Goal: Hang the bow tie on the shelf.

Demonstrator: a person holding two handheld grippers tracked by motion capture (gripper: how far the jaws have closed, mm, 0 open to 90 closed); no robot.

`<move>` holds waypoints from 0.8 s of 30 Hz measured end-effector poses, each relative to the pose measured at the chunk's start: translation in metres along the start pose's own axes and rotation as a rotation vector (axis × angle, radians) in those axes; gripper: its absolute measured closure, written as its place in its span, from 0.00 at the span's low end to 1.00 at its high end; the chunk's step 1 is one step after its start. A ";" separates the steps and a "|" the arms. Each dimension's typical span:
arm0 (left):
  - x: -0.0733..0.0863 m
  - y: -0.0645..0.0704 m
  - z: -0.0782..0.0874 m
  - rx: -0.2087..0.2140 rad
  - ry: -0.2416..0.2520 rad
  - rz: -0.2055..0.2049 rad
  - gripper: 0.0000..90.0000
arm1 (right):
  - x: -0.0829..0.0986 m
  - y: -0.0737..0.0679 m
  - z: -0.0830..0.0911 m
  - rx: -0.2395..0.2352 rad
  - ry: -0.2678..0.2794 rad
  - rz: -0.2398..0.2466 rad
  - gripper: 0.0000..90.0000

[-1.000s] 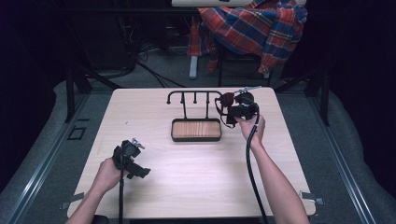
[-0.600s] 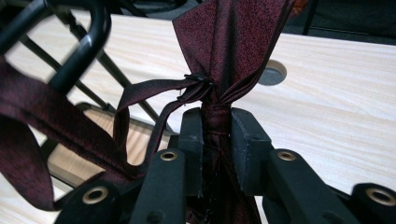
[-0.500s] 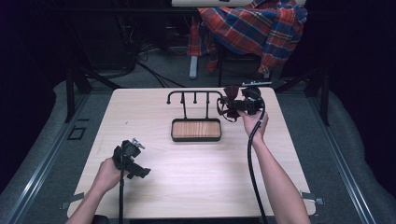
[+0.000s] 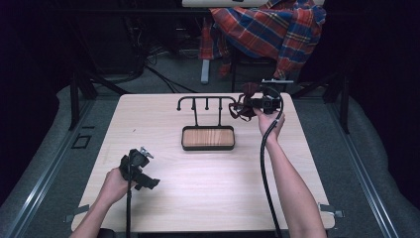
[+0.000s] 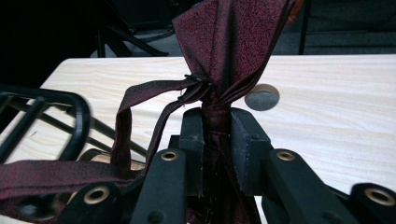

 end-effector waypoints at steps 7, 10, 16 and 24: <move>-0.001 0.002 0.000 0.004 0.000 -0.004 0.00 | -0.004 0.005 0.000 0.092 0.027 0.008 0.84; 0.000 0.001 0.000 0.001 -0.001 -0.002 0.00 | 0.001 0.013 -0.008 0.123 0.003 -0.019 0.84; 0.000 0.001 0.000 0.002 0.000 -0.001 0.00 | 0.017 0.012 -0.023 0.127 -0.074 -0.003 0.84; -0.001 0.001 0.000 0.003 0.000 -0.003 0.00 | 0.039 0.004 -0.034 0.092 -0.149 0.049 0.83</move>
Point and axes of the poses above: each handheld gripper's, and its own axes: z roughly backward along the jaws, x roughly out of its underside, y roughly to its right, the point moved 7 cm from there along -z, roughly forward along the jaws, and after that the axes turned 9 degrees about -x, right-handed, at the moved point
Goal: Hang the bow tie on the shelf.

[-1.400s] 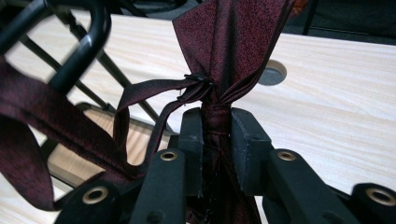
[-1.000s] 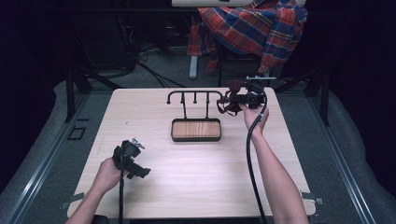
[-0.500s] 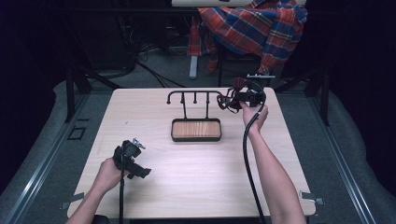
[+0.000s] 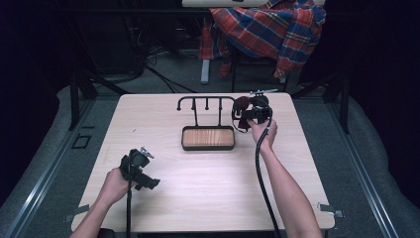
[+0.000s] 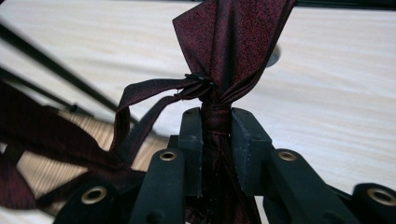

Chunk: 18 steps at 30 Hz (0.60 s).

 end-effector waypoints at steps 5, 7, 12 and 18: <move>0.000 0.000 0.000 0.000 -0.001 -0.002 0.00 | 0.011 0.000 -0.004 -0.005 -0.029 0.023 0.83; 0.000 0.000 0.000 0.000 0.000 -0.001 0.00 | 0.013 -0.001 -0.005 -0.022 -0.037 0.022 0.83; 0.000 0.000 0.000 0.000 -0.004 -0.002 0.00 | 0.021 -0.005 -0.006 -0.047 -0.048 0.035 0.82; -0.006 0.001 -0.002 -0.001 -0.001 -0.013 0.00 | 0.032 -0.008 -0.008 -0.075 -0.074 0.049 0.81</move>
Point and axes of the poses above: each handheld gripper's, and its own axes: z roughly backward along the jaws, x roughly out of its underside, y roughly to its right, the point moved 7 cm from there along -z, roughly forward along the jaws, and after that the axes turned 9 degrees about -x, right-handed, at the moved point
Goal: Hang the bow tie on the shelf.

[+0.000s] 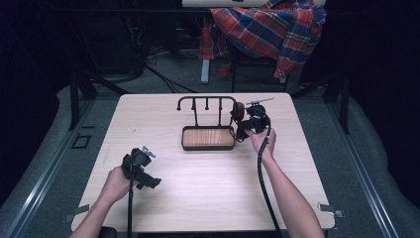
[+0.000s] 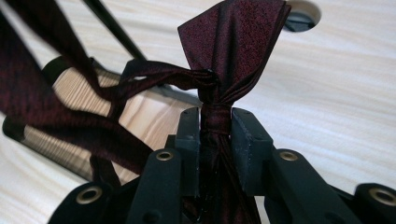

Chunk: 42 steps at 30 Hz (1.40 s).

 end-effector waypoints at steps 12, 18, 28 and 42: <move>-0.001 0.000 -0.001 0.001 0.001 0.001 0.00 | 0.016 -0.010 -0.003 -0.067 -0.030 0.031 0.79; 0.000 0.002 0.001 -0.003 -0.005 -0.003 0.00 | 0.019 -0.013 -0.005 -0.092 -0.052 0.019 0.75; -0.001 0.001 0.002 -0.005 0.006 -0.005 0.00 | 0.018 -0.013 0.009 -0.079 -0.059 0.040 0.64; -0.001 0.002 0.002 -0.006 0.007 -0.005 0.00 | 0.022 -0.018 0.055 -0.054 -0.124 0.137 0.42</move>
Point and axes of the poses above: each handheld gripper's, and its own axes: z roughly backward along the jaws, x roughly out of its underside, y roughly to its right, the point moved 7 cm from there along -z, roughly forward along the jaws, and after that the axes turned 9 degrees about -x, right-handed, at the moved point
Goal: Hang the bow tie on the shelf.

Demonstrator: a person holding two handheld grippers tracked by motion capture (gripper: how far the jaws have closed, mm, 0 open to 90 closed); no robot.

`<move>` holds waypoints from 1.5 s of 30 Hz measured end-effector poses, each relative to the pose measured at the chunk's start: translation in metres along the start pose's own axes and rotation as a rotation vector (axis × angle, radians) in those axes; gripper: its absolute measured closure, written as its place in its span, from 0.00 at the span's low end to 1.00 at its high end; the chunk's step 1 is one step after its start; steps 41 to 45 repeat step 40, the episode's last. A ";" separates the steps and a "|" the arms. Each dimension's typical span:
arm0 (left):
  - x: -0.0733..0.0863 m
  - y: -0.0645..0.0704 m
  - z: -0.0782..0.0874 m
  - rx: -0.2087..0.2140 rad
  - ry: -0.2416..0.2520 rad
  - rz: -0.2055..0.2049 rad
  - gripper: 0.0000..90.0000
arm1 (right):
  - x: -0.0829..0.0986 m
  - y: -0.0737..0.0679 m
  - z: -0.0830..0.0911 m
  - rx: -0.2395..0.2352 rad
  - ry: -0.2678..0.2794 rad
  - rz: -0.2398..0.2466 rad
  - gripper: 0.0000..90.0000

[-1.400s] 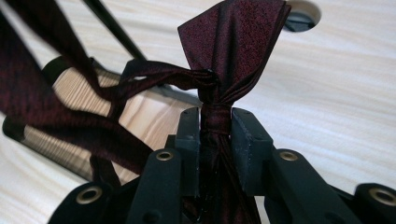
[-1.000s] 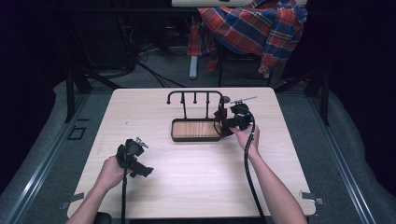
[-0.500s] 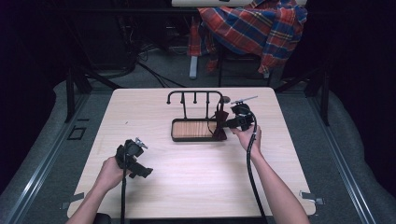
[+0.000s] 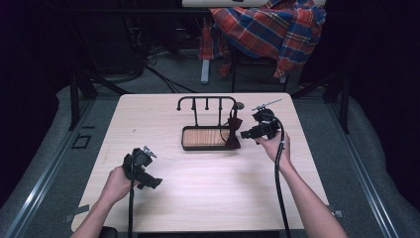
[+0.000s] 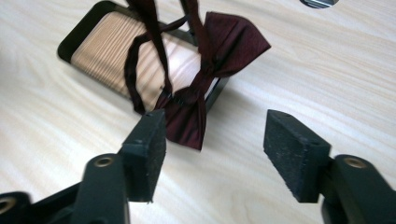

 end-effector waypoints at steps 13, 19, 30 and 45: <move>0.000 0.001 0.000 0.003 -0.003 -0.001 0.00 | 0.029 -0.023 0.038 -0.009 -0.050 0.103 0.27; 0.000 0.001 0.000 0.000 -0.004 -0.001 0.00 | 0.046 -0.030 0.049 -0.026 -0.059 0.125 0.23; 0.000 0.001 0.000 0.000 -0.005 -0.004 0.00 | 0.094 -0.039 0.050 -0.050 -0.140 0.153 0.16; -0.001 0.001 0.001 -0.006 -0.008 -0.003 0.00 | 0.112 -0.035 0.037 -0.040 -0.184 0.197 0.12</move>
Point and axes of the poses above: each handheld gripper's, and its own axes: z roughly backward along the jaws, x roughly out of its underside, y roughly to its right, the point moved 7 cm from there along -z, roughly forward along the jaws, and after that the axes turned 9 degrees about -x, right-handed, at the moved point
